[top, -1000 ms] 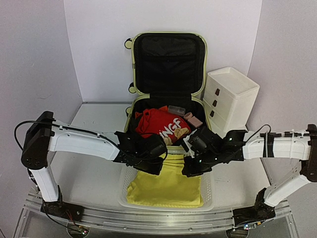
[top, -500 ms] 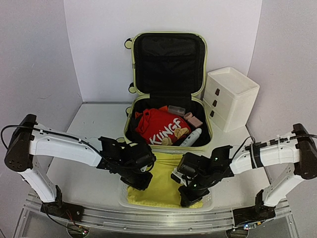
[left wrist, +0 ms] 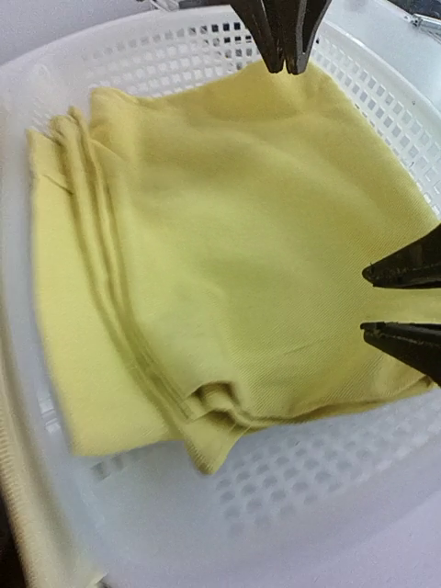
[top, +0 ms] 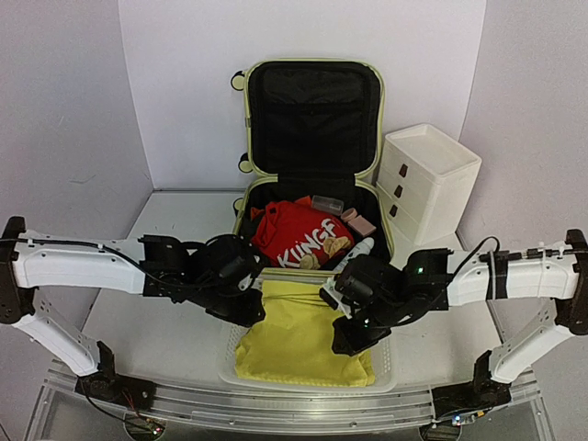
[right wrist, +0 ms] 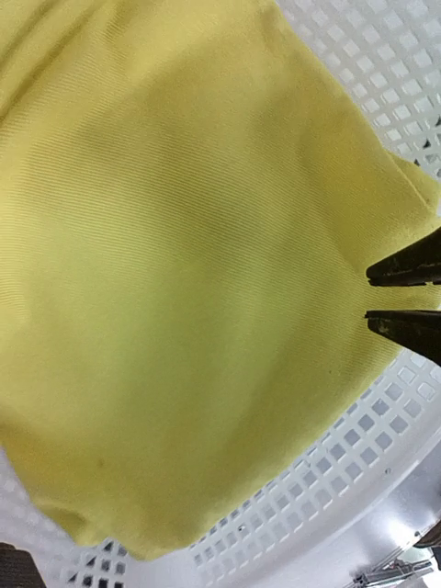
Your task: Open, take out, and arrange the luggage
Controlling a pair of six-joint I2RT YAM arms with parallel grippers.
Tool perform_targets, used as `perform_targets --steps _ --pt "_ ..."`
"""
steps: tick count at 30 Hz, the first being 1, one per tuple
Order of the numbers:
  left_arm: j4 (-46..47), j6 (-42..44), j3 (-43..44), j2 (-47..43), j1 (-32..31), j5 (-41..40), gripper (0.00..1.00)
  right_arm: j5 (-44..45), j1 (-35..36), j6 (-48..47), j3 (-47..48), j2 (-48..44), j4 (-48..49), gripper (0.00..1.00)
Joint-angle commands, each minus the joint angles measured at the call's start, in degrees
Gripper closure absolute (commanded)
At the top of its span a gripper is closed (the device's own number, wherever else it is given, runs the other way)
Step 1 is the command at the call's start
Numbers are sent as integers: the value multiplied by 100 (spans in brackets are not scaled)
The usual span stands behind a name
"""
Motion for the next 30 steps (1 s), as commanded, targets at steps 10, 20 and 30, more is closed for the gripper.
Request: perform_targets --steps 10,20,30 --pt "-6 1336 1355 -75 2351 410 51 1318 -2166 -728 2223 588 43 67" --pt "312 1696 2623 1330 3081 1093 50 439 -3448 -1274 3660 2497 219 64" --pt "116 1810 3562 2630 3252 1339 49 -224 -3988 -1374 4689 3803 264 51"
